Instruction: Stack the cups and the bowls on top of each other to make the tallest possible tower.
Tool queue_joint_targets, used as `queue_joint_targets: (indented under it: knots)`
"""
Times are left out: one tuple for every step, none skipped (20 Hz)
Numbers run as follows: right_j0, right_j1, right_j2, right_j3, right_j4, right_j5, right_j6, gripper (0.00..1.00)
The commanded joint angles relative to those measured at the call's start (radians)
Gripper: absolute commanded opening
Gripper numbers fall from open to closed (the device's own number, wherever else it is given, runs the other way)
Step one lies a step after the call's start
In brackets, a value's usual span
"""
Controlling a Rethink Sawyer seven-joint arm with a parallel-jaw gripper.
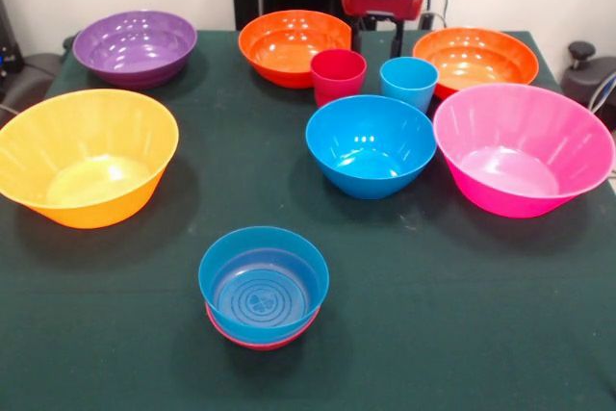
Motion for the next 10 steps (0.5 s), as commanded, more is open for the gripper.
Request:
queue_joint_targets:
  knots:
    - [-0.01,-0.069,0.104,-0.058,0.071,0.164,0.13,1.0]
    - [-0.009,-0.078,0.105,-0.054,0.076,0.172,0.134,1.0]
    - [-0.006,-0.092,0.103,-0.052,0.084,0.186,0.139,1.0]
    - [-0.005,-0.102,0.103,-0.05,0.089,0.197,0.142,1.0]
    - [-0.008,-0.117,0.105,-0.044,0.096,0.211,0.143,1.0]
    - [-0.009,-0.127,0.106,-0.04,0.101,0.221,0.143,1.0]
    - [-0.017,-0.135,0.112,-0.036,0.107,0.233,0.14,1.0]
    - [-0.021,-0.143,0.116,-0.031,0.112,0.238,0.138,1.0]
    - [-0.026,-0.147,0.12,-0.033,0.117,0.247,0.135,1.0]
    - [-0.032,-0.152,0.123,-0.035,0.123,0.255,0.132,1.0]
